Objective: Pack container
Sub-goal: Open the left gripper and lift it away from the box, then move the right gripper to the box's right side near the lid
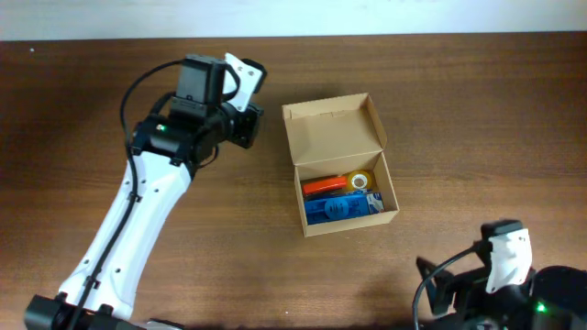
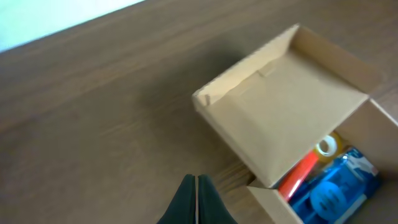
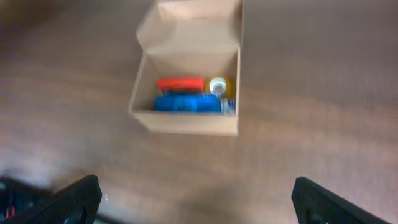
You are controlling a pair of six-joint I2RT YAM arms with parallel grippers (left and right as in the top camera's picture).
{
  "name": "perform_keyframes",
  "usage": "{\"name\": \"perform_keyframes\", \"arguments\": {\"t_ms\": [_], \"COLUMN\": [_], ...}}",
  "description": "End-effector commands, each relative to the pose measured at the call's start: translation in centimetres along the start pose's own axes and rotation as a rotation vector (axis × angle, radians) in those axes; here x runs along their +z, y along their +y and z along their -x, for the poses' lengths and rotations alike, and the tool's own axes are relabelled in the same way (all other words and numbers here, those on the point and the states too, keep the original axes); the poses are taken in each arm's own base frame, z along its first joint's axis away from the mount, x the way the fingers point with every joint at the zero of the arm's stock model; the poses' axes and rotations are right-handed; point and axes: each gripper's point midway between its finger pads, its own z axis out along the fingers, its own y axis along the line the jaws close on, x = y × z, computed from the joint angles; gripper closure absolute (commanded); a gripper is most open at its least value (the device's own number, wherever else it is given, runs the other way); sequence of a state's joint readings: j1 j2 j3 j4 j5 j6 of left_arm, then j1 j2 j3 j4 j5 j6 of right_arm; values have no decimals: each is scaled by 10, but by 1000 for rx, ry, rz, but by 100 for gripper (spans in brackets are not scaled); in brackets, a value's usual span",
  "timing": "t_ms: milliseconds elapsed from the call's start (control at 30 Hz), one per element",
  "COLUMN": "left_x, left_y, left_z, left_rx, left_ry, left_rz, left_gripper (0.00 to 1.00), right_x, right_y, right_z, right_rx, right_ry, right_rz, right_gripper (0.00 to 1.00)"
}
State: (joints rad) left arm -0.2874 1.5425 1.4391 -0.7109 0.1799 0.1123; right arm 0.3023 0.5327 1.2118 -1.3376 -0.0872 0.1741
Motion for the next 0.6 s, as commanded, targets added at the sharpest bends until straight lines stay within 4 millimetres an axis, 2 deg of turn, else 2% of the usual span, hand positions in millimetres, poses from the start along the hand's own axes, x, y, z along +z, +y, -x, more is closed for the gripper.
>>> {"name": "perform_keyframes", "arguments": {"t_ms": [0, 33, 67, 133, 167, 267, 567], "left_x": [-12, -13, -14, -15, -15, -15, -16], "left_y": [19, 25, 29, 34, 36, 37, 42], "left_z": [3, 2, 0, -3, -4, -4, -5], "left_rx": [-70, -82, -91, -103, -107, -108, -109], "left_ry": [-18, -15, -11, -3, 0, 0, 5], "left_rz": [30, 38, 46, 54, 57, 59, 86], "left_gripper": [98, 98, 98, 98, 98, 98, 98], "right_x": [2, 7, 13, 27, 37, 69, 188], "right_y": [-8, -15, -21, -31, -34, -38, -70], "right_z": [14, 17, 20, 23, 25, 27, 17], "right_rx": [-3, -2, 14, 56, 56, 54, 66], "right_ry": [-53, -59, -59, -39, -13, 84, 369], "right_rz": [-53, -88, -122, -185, -201, -228, -358], "right_gripper": [23, 40, 53, 71, 80, 95, 96]}}
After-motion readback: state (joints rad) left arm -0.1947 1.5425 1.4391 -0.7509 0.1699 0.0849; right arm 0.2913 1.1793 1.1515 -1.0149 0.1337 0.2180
